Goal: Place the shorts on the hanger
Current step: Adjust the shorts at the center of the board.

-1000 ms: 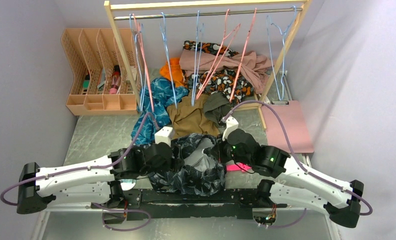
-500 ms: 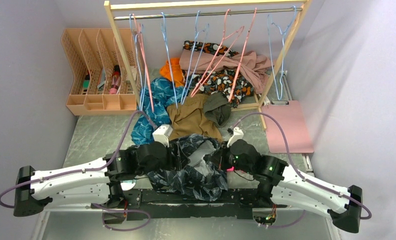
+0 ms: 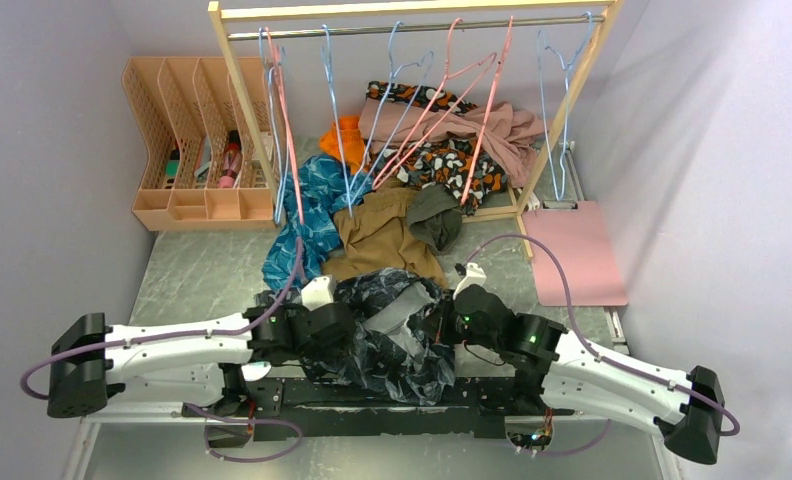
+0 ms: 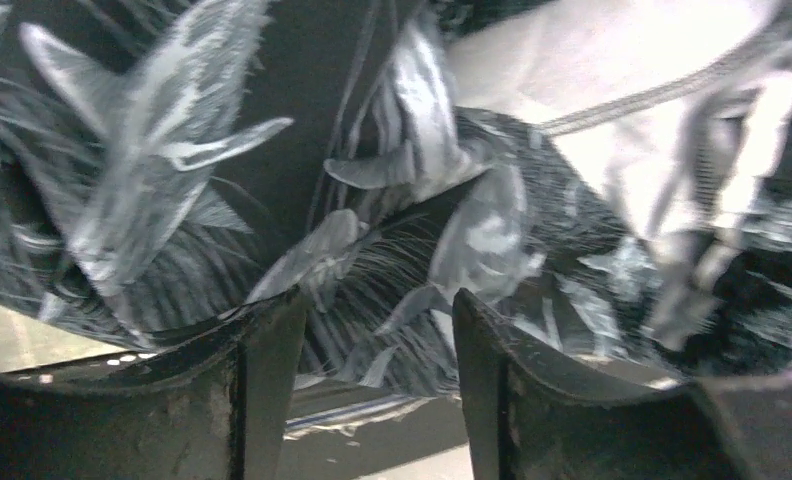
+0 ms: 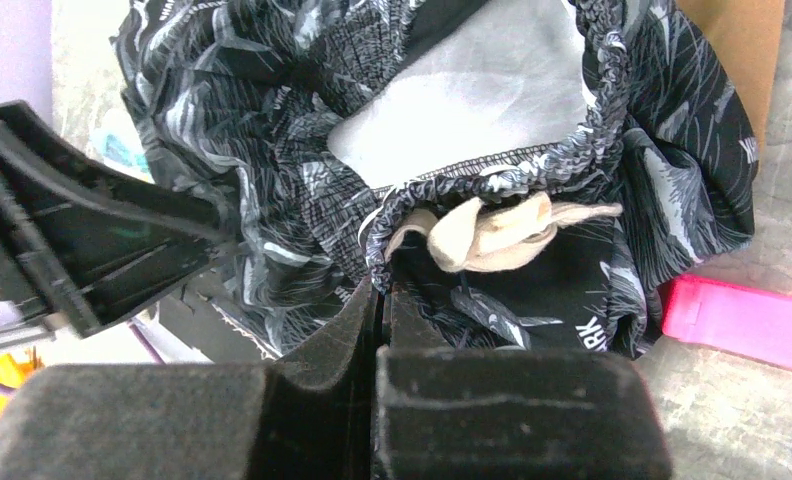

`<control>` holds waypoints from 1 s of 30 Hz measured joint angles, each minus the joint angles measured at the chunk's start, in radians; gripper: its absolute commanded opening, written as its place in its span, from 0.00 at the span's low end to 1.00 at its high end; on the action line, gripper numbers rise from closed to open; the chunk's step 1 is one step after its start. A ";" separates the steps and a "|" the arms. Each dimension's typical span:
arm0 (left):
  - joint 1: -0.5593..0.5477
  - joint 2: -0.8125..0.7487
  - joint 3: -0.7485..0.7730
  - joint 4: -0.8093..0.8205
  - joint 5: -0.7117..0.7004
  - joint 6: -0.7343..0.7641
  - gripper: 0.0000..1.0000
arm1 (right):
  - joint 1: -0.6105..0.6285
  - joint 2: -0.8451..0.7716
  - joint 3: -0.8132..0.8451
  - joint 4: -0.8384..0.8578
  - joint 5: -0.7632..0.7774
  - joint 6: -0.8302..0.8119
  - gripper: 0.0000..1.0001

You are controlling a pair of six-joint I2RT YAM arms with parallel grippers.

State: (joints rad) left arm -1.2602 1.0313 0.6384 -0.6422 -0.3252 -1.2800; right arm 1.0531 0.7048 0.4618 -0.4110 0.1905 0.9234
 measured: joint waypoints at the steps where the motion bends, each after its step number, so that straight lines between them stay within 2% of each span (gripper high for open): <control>1: 0.000 0.024 0.000 -0.018 -0.010 -0.008 0.50 | 0.000 -0.002 0.000 0.005 -0.001 0.000 0.00; 5: 0.011 0.049 0.000 -0.052 -0.051 0.000 0.33 | 0.000 -0.020 0.000 0.015 -0.010 -0.005 0.00; 8: 0.056 0.052 0.000 -0.045 -0.058 0.036 0.09 | 0.000 -0.042 0.000 0.017 -0.017 -0.009 0.00; 11: 0.100 0.060 0.000 -0.030 -0.060 0.073 0.07 | 0.000 -0.057 0.000 0.017 -0.021 -0.015 0.00; 12: 0.107 0.059 0.000 -0.027 -0.060 0.081 0.13 | 0.000 -0.062 0.000 0.017 -0.021 -0.018 0.00; 13: 0.108 0.055 0.001 -0.027 -0.060 0.087 0.26 | 0.000 -0.065 0.000 0.016 -0.022 -0.020 0.00; 18: 0.109 -0.043 0.025 -0.028 -0.047 0.112 0.99 | 0.000 -0.076 0.000 0.009 -0.021 -0.031 0.00; 24: 0.066 -0.070 0.116 -0.029 -0.032 0.101 0.99 | 0.000 -0.065 0.000 0.010 -0.017 -0.040 0.00; 30: -0.006 0.131 0.166 -0.031 -0.034 0.060 0.99 | 0.000 -0.051 0.000 0.016 -0.015 -0.045 0.00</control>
State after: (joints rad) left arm -1.2667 1.1622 0.8040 -0.6731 -0.3592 -1.2198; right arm 1.0531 0.6537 0.4618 -0.3950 0.1757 0.8783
